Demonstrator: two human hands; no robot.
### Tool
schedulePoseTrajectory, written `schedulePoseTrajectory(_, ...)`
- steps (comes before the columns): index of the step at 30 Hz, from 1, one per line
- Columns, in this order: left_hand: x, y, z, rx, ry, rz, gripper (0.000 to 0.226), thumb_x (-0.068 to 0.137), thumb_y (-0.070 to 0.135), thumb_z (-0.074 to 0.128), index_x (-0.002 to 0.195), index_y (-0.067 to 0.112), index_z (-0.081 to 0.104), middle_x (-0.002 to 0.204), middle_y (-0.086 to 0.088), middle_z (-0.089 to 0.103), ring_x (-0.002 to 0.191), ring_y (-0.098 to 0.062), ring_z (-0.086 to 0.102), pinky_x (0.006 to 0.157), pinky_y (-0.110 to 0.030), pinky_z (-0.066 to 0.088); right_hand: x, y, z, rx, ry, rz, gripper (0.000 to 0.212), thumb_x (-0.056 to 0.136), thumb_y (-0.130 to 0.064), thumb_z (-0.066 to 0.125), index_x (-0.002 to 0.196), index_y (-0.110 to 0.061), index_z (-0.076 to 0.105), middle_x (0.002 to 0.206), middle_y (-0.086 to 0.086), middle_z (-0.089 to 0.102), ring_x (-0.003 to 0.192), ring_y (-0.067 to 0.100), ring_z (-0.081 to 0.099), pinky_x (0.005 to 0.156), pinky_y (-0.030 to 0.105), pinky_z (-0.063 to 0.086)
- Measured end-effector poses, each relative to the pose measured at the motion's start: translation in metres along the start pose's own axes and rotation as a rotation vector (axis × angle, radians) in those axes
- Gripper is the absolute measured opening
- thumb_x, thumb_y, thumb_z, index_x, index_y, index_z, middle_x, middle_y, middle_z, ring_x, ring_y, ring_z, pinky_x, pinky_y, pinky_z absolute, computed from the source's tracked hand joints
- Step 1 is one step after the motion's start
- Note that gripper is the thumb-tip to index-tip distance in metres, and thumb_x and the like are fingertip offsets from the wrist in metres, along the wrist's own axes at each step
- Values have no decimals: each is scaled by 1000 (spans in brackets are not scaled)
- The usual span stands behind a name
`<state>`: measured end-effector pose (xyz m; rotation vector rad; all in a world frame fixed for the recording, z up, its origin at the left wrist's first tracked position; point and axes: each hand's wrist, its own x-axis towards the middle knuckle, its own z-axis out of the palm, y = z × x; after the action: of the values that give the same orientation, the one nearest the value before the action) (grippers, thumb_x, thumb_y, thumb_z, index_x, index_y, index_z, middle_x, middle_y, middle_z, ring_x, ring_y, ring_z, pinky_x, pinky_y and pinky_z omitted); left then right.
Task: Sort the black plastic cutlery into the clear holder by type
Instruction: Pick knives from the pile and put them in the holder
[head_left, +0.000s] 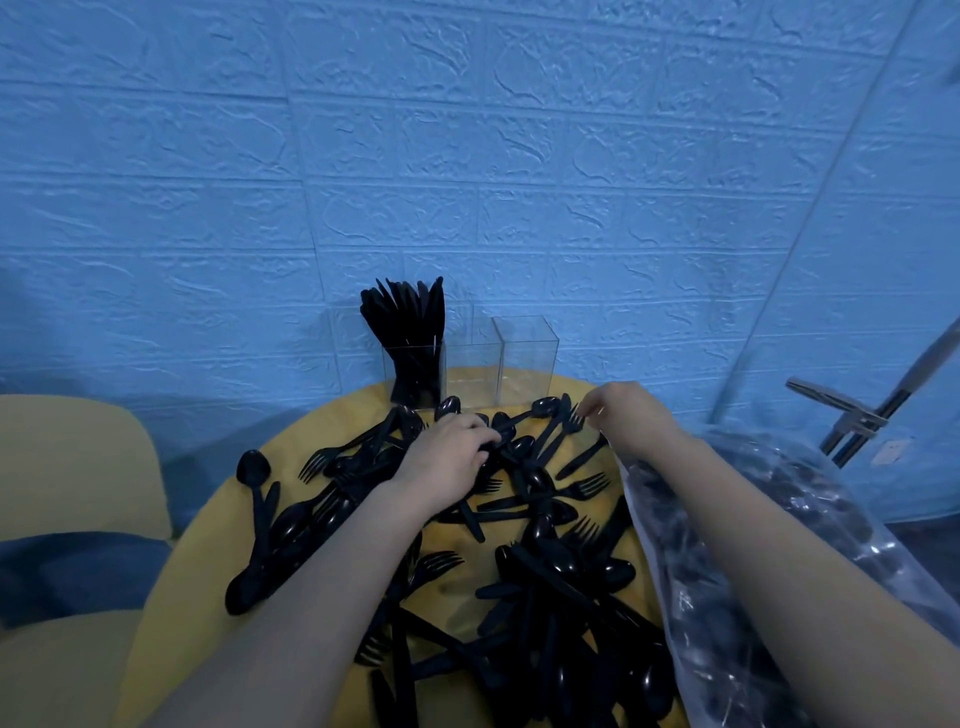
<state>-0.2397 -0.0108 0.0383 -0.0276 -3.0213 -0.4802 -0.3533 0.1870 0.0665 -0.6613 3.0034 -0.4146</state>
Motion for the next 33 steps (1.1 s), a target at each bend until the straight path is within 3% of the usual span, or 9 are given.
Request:
schedulePoseTrajectory(4, 21, 22, 3, -27, 63, 29, 32, 100, 18, 44, 127, 22, 59, 127, 1, 55, 121, -20, 43, 102, -34, 36, 30, 3, 3, 102, 5, 75, 19, 92, -10, 54, 100, -9, 71, 106, 9, 69, 99, 25, 62, 85, 33, 50)
schedulePoseTrajectory(8, 48, 45, 5, 98, 54, -30, 28, 99, 24, 46, 120, 21, 64, 117, -4, 62, 111, -23, 52, 91, -33, 41, 53, 6, 12, 183, -14, 148, 20, 94, -17, 56, 106, -8, 69, 112, 9, 67, 106, 23, 59, 83, 28, 44)
schedulePoseTrajectory(13, 78, 56, 16, 225, -111, -177, 22, 93, 31, 57, 109, 16, 63, 109, -4, 62, 104, -23, 57, 77, -30, 39, 58, 17, 15, 159, -49, 129, 20, 93, -13, 57, 108, -8, 70, 114, 10, 67, 111, 23, 57, 84, 25, 42)
schedulePoseTrajectory(17, 90, 61, 19, 224, -216, -240, 19, 91, 29, 60, 107, 18, 59, 94, 0, 56, 90, -20, 54, 72, -29, 36, 53, 25, 0, 51, -187, 78, 21, 88, -20, 66, 107, -14, 70, 114, 7, 65, 112, 22, 56, 89, 27, 42)
schedulePoseTrajectory(21, 93, 58, 17, 148, -287, -260, 28, 89, 35, 61, 110, 17, 55, 93, 0, 51, 90, -21, 52, 73, -29, 39, 40, 26, -17, -111, -255, -2, 29, 83, -31, 71, 108, -16, 66, 108, 3, 62, 104, 20, 55, 85, 27, 42)
schedulePoseTrajectory(25, 92, 52, 12, 45, -276, -300, 26, 88, 30, 62, 110, 16, 59, 100, -1, 57, 93, -21, 55, 80, -31, 46, 19, 13, -31, 8, -370, -173, 23, 80, -22, 75, 100, -16, 65, 90, -5, 61, 90, 12, 57, 78, 22, 39)
schedulePoseTrajectory(30, 80, 43, 6, -246, -155, -302, 28, 88, 21, 65, 116, 22, 63, 116, -2, 62, 108, -22, 58, 92, -33, 48, -1, -6, -30, -142, -428, -318, 26, 82, -15, 73, 108, -17, 68, 95, -8, 57, 97, 12, 57, 79, 21, 38)
schedulePoseTrajectory(33, 69, 40, 3, -505, -39, -277, 14, 88, 13, 64, 98, 22, 66, 105, 0, 66, 98, -16, 59, 89, -29, 47, -16, -10, -29, -212, -533, -347, 28, 83, -15, 71, 110, -19, 68, 105, -4, 58, 101, 11, 54, 80, 21, 37)
